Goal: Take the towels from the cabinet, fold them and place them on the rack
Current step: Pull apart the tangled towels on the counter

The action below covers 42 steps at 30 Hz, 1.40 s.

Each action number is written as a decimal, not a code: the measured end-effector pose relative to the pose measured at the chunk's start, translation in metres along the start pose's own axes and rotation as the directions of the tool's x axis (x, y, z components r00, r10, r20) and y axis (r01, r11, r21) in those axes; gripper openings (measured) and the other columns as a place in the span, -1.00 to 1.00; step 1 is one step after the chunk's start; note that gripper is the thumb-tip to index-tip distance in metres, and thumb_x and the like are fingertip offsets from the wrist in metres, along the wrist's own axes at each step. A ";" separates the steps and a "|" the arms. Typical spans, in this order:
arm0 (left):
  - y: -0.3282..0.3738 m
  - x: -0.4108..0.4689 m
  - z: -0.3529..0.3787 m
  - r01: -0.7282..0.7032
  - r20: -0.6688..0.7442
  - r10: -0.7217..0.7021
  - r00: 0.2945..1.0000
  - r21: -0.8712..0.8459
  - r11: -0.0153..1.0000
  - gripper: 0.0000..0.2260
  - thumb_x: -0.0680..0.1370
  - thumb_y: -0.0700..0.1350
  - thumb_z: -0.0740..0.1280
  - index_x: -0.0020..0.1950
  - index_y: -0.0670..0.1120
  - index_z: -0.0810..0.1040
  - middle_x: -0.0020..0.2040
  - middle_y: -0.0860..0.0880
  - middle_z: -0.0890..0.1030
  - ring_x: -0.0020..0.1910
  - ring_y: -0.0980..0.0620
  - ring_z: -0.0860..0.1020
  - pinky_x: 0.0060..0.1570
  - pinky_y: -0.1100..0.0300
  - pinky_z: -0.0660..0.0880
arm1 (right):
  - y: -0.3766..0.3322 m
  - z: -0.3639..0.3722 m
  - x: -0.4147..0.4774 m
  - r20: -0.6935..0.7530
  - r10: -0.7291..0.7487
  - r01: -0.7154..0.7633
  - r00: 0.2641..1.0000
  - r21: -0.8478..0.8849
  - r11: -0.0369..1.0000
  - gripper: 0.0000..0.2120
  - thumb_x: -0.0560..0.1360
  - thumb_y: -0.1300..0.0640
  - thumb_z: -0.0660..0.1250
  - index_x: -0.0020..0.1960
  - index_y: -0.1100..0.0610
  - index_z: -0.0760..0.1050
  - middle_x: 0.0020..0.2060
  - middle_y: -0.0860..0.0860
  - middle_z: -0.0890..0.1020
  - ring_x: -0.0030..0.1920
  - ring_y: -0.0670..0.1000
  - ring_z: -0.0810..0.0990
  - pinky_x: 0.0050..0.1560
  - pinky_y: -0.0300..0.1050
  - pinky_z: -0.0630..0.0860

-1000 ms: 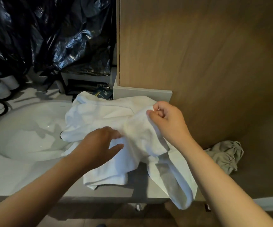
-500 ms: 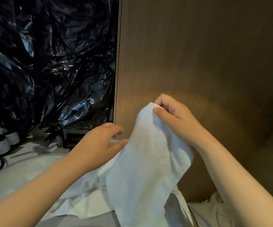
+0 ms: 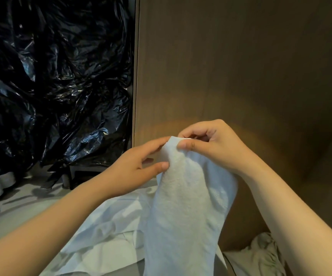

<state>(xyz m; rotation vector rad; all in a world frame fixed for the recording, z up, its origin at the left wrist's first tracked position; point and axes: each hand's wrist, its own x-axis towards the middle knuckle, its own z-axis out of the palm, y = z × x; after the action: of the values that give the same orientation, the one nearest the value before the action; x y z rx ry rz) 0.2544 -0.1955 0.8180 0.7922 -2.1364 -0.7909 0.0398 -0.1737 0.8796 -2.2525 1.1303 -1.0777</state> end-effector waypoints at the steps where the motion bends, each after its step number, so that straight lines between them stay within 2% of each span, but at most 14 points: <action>1: 0.000 0.000 0.002 -0.010 -0.015 0.010 1.000 -0.022 1.000 -0.60 0.58 -0.10 0.34 0.40 0.10 0.42 0.23 0.16 0.57 0.23 0.15 0.53 0.20 0.12 0.49 | 0.001 0.000 -0.002 -0.006 0.004 -0.004 1.000 0.001 1.000 -0.92 0.49 0.20 0.45 -0.03 0.16 0.70 -0.18 0.01 0.71 -0.09 0.05 0.67 -0.04 0.04 0.60; 4: -0.002 0.002 0.004 -0.010 -0.097 0.019 0.995 0.089 0.996 -0.87 0.54 0.00 0.34 0.07 0.06 0.60 -0.12 0.09 0.63 -0.13 0.13 0.57 -0.13 0.24 0.49 | 0.006 0.001 -0.007 -0.015 0.046 -0.046 0.999 -0.017 0.999 -0.92 0.47 0.16 0.48 -0.05 0.13 0.70 -0.19 -0.01 0.71 -0.10 0.09 0.67 -0.06 0.08 0.60; 7: -0.009 0.000 0.001 0.031 -0.175 -0.007 0.985 0.135 0.990 -0.92 0.54 -0.01 0.31 -0.10 0.03 0.57 -0.21 0.07 0.58 -0.23 0.10 0.53 -0.27 0.28 0.41 | 0.018 -0.003 -0.016 0.004 0.125 -0.125 0.992 -0.084 0.989 -0.90 0.44 0.07 0.52 -0.05 0.02 0.69 -0.18 -0.06 0.71 -0.12 0.04 0.67 -0.08 0.01 0.63; 9: -0.016 -0.003 -0.003 0.096 -0.250 -0.052 0.967 0.168 0.981 -0.91 0.58 -0.09 0.29 -0.12 0.03 0.53 -0.22 0.08 0.55 -0.23 0.12 0.50 -0.29 0.32 0.39 | 0.030 -0.008 -0.025 -0.009 0.183 -0.183 0.983 -0.140 0.973 -0.92 0.44 0.02 0.51 -0.08 -0.03 0.69 -0.21 -0.10 0.70 -0.15 -0.01 0.67 -0.12 -0.09 0.65; 11: -0.024 -0.006 -0.008 0.181 -0.278 -0.119 0.953 0.210 0.961 -0.92 0.58 -0.09 0.25 -0.09 0.02 0.50 -0.20 0.07 0.55 -0.23 0.10 0.50 -0.27 0.25 0.41 | 0.041 -0.011 -0.036 -0.080 0.231 -0.240 0.970 -0.136 0.961 -0.97 0.45 0.03 0.49 -0.15 -0.03 0.69 -0.27 -0.09 0.68 -0.23 -0.07 0.65 -0.22 -0.22 0.59; 14: -0.032 -0.011 -0.012 0.247 -0.182 -0.200 0.963 0.292 0.924 -0.91 0.56 -0.05 0.27 -0.11 -0.04 0.46 -0.23 -0.01 0.54 -0.29 0.04 0.46 -0.31 0.21 0.36 | 0.049 -0.004 -0.045 -0.181 0.283 -0.291 0.942 -0.024 0.956 -0.94 0.48 0.09 0.47 -0.16 0.00 0.69 -0.29 -0.08 0.68 -0.26 -0.08 0.62 -0.26 -0.32 0.53; 17: -0.026 -0.014 -0.005 0.192 -0.094 -0.170 0.981 0.351 0.916 -0.86 0.51 0.01 0.37 -0.10 0.00 0.45 -0.28 0.06 0.51 -0.33 0.18 0.44 -0.36 0.31 0.33 | 0.045 0.015 -0.043 -0.216 0.276 -0.263 0.937 0.088 0.961 -0.95 0.50 0.14 0.44 -0.11 0.05 0.69 -0.24 -0.09 0.69 -0.22 -0.11 0.63 -0.26 -0.37 0.49; 21: -0.007 -0.010 0.008 0.079 -0.064 -0.066 0.996 0.246 0.966 -0.85 0.48 0.05 0.44 0.00 0.10 0.56 -0.16 0.14 0.61 -0.16 0.17 0.55 -0.19 0.28 0.45 | 0.032 0.038 -0.034 -0.193 0.237 -0.207 0.952 0.161 0.965 -0.93 0.47 0.22 0.47 -0.06 0.11 0.68 -0.24 -0.02 0.68 -0.21 -0.08 0.64 -0.21 -0.32 0.54; 23: -0.002 -0.007 0.011 0.047 -0.069 -0.031 0.997 0.251 0.967 -0.94 0.50 -0.01 0.43 -0.08 0.04 0.60 -0.23 0.11 0.61 -0.21 0.12 0.54 -0.21 0.21 0.43 | 0.029 0.046 -0.034 -0.188 0.239 -0.191 0.953 0.240 0.952 -0.89 0.46 0.26 0.47 -0.02 0.14 0.67 -0.26 0.02 0.67 -0.26 -0.12 0.62 -0.23 -0.32 0.52; 27: -0.004 -0.010 0.006 0.033 -0.116 0.001 0.993 0.290 0.957 -0.81 0.54 0.00 0.36 -0.26 -0.03 0.54 -0.37 0.02 0.50 -0.34 0.10 0.45 -0.35 0.28 0.30 | 0.034 0.057 -0.044 -0.147 0.318 -0.256 0.937 0.332 0.908 -0.85 0.51 0.20 0.43 0.07 0.11 0.65 -0.24 0.04 0.69 -0.29 -0.06 0.62 -0.31 -0.28 0.53; 31: -0.004 -0.015 -0.001 0.063 -0.193 -0.006 0.981 0.292 0.954 -0.77 0.58 -0.04 0.32 -0.29 0.05 0.49 -0.37 0.12 0.51 -0.34 0.15 0.46 -0.35 0.35 0.32 | 0.045 0.070 -0.053 -0.057 0.346 -0.315 0.937 0.298 0.901 -0.92 0.52 0.18 0.41 -0.04 0.15 0.68 -0.31 0.07 0.65 -0.41 -0.06 0.49 -0.39 -0.25 0.44; 36: -0.003 -0.017 -0.019 0.091 -0.320 0.007 0.947 0.291 0.952 -0.74 0.54 0.03 0.27 -0.21 -0.12 0.57 -0.30 -0.04 0.57 -0.29 0.06 0.49 -0.27 0.21 0.38 | 0.063 0.093 -0.069 -0.015 0.360 -0.345 0.933 0.249 0.905 -0.85 0.55 0.15 0.39 -0.11 0.19 0.68 -0.30 0.04 0.66 -0.42 -0.16 0.46 -0.36 -0.27 0.41; 39: -0.005 -0.020 -0.029 0.148 -0.410 -0.020 0.912 0.284 0.947 -0.74 0.60 -0.08 0.30 -0.24 -0.19 0.53 -0.30 -0.13 0.55 -0.34 0.08 0.43 -0.35 0.32 0.31 | 0.084 0.108 -0.085 0.008 0.401 -0.397 0.916 0.157 0.904 -0.90 0.51 0.12 0.43 -0.15 0.11 0.69 -0.32 -0.16 0.65 -0.43 -0.22 0.44 -0.33 -0.36 0.36; 42: -0.009 -0.026 -0.037 0.210 -0.471 -0.064 0.880 0.263 0.942 -0.74 0.60 -0.09 0.27 -0.24 -0.18 0.51 -0.31 -0.14 0.52 -0.38 0.17 0.38 -0.37 0.41 0.29 | 0.102 0.122 -0.099 0.091 0.476 -0.483 0.875 0.087 0.871 -0.92 0.48 0.10 0.46 -0.16 0.08 0.70 -0.23 -0.10 0.69 -0.39 -0.26 0.48 -0.33 -0.42 0.36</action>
<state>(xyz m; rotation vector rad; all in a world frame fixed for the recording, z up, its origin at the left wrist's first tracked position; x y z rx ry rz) 0.3003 -0.1933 0.8220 1.1782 -1.8011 -0.2914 0.0468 -0.1539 0.6938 -1.7672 1.4624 -0.8259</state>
